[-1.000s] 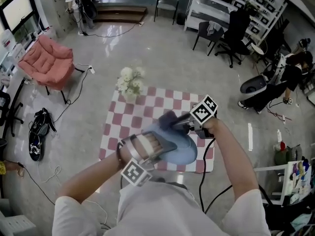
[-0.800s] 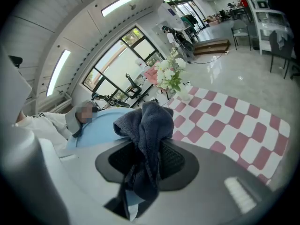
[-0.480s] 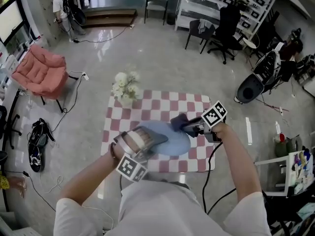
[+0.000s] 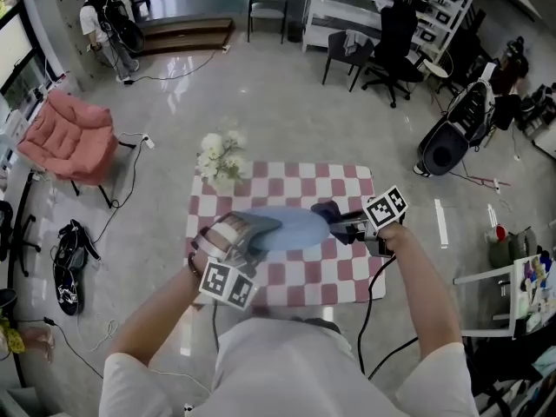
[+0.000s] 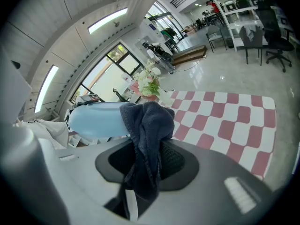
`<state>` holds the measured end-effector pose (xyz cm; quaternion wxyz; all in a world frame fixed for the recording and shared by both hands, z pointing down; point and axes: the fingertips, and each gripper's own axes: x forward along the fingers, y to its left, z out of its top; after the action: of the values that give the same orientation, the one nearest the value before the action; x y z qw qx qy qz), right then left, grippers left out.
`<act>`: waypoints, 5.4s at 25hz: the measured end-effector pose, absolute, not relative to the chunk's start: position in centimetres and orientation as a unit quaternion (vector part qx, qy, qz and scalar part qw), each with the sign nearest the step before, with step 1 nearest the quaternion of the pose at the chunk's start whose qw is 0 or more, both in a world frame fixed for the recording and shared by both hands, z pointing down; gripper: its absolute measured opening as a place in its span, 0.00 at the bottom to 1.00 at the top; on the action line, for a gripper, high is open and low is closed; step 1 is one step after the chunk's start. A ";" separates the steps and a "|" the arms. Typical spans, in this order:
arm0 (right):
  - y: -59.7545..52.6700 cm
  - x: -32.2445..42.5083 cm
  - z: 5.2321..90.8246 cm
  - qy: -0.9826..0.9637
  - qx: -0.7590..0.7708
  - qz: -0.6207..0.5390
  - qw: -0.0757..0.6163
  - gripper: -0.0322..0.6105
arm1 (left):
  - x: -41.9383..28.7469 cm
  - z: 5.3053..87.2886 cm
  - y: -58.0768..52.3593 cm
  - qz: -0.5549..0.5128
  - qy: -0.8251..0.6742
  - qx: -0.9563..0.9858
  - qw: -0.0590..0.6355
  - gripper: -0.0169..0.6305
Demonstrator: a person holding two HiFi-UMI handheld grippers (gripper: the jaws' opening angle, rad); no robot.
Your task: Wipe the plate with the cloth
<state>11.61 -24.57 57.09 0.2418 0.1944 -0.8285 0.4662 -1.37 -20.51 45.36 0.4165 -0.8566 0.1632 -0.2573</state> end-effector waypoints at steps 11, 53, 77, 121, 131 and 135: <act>-24.7 10.9 57.5 -0.835 0.204 0.463 0.219 0.26 | -2.7 44.7 -23.8 -0.235 0.218 -0.888 0.331 0.09; -21.9 14.4 60.3 -0.852 0.263 0.404 0.202 0.26 | -2.5 46.0 -27.7 -0.093 0.380 -0.915 -0.095 0.09; -21.8 17.4 58.7 -0.875 0.318 0.330 0.156 0.26 | -1.4 49.8 -25.7 -0.063 0.412 -0.886 -0.203 0.09; -20.2 21.0 58.6 -0.871 0.415 0.247 0.093 0.25 | -1.7 59.3 -23.7 0.011 0.402 -0.784 -0.474 0.09; -19.9 21.7 58.0 -0.870 0.416 0.249 0.086 0.25 | -1.4 58.8 -23.5 0.010 0.404 -0.781 -0.476 0.09; -19.6 21.9 58.0 -0.870 0.416 0.253 0.082 0.25 | -1.3 58.7 -23.3 0.011 0.404 -0.781 -0.477 0.09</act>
<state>21.92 -19.61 58.01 0.0823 0.4156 -0.8698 0.2530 -1.33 -23.31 58.73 -0.4766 -0.7806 0.4042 0.0107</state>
